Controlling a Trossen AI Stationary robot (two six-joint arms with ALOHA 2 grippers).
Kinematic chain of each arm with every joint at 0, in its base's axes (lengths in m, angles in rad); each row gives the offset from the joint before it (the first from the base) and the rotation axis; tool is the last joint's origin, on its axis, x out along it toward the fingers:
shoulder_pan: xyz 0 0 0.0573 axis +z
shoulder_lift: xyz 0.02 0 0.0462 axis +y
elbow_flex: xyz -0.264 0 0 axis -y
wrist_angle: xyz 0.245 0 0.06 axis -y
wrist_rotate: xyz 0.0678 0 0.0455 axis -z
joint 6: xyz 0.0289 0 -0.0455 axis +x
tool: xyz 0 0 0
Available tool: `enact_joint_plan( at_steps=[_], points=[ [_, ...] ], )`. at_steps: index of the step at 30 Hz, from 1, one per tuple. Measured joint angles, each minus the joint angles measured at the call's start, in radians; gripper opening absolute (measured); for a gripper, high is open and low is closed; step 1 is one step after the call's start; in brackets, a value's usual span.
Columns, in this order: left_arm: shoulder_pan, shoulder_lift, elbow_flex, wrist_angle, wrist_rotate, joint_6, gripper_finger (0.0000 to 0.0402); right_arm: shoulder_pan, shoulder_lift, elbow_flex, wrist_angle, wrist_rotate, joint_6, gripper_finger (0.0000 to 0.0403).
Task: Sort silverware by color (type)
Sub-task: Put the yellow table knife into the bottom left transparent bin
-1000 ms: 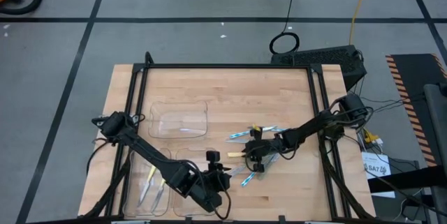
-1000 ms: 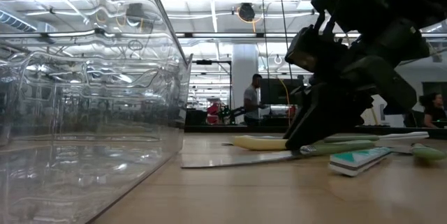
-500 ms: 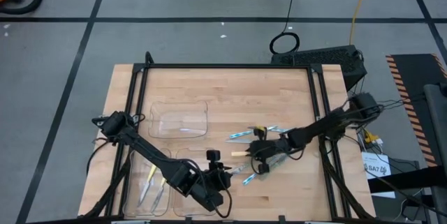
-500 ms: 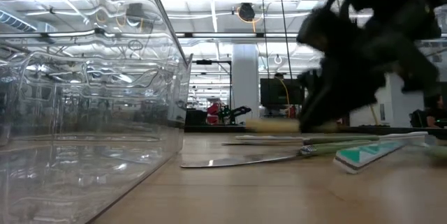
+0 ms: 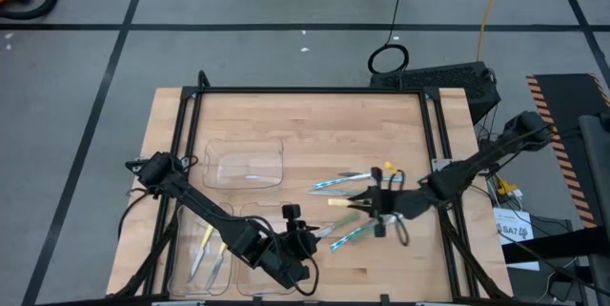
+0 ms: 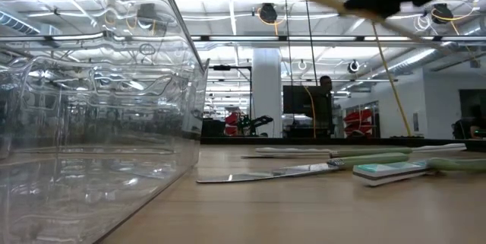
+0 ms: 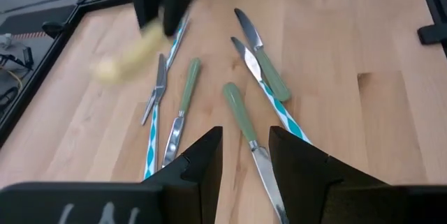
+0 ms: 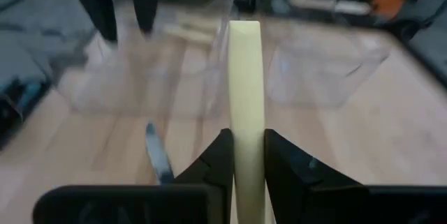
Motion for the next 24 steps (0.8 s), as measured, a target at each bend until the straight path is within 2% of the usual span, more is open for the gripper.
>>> enact_joint_plan(
  at_steps=[7,12,21,24],
  points=[
    [0.003,0.004,0.000,0.075,-0.005,-0.004,0.0127,0.121,-0.077,0.000,0.076,0.254,-0.057,0.0051],
    [0.011,0.008,0.000,0.126,-0.008,0.022,0.0127,0.180,-0.058,0.001,0.222,0.352,-0.152,0.0051],
    [0.030,0.022,0.001,0.215,-0.016,0.026,0.0127,0.226,0.060,0.002,0.577,0.354,-0.334,0.0051],
    [0.032,0.038,0.000,0.232,-0.012,0.068,0.0129,0.235,0.111,0.002,0.695,0.354,-0.399,0.0051]
  ],
)
